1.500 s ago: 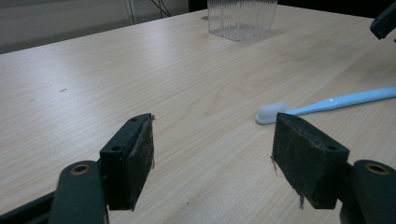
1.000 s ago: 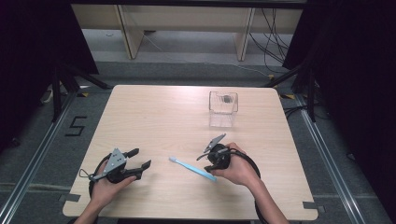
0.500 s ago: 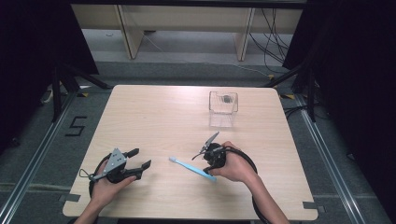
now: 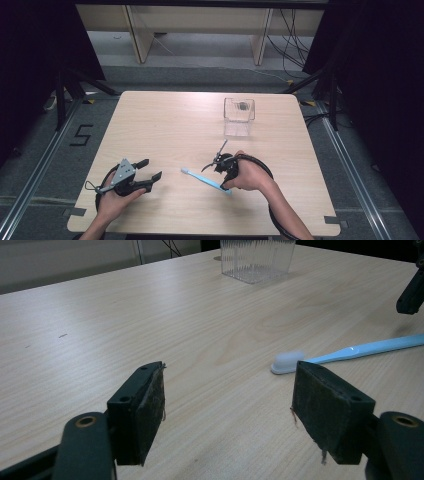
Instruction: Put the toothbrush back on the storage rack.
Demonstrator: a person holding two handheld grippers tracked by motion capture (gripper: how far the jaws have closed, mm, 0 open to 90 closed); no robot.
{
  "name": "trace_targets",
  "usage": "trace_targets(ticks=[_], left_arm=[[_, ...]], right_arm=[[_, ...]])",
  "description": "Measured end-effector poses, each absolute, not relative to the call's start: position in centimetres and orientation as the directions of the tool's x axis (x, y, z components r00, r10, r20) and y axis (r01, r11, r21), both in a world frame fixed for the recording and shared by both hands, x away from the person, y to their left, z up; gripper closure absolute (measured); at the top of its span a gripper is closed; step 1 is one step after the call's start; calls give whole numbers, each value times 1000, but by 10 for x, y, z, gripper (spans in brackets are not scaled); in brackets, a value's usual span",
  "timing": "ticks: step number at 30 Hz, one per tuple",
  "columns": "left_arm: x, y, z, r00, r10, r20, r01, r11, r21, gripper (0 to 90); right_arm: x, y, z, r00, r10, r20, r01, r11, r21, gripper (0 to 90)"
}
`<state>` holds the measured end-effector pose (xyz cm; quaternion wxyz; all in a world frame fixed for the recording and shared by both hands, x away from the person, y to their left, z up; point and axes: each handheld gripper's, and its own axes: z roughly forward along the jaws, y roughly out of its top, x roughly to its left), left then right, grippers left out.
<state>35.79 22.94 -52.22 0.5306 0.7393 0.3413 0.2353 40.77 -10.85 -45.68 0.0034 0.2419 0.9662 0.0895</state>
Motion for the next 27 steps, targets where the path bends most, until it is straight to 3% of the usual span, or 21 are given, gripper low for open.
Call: trace_targets(ticks=[2,27], left_arm=[[358,229,-522,656,754,-14,255,-204,945,287],[358,230,-522,656,755,-16,255,-202,946,287]], right_arm=[[409,-106,-456,-883,467,42,469,873,134,627],[416,-94,-468,-897,440,47,441,897,33,677]])
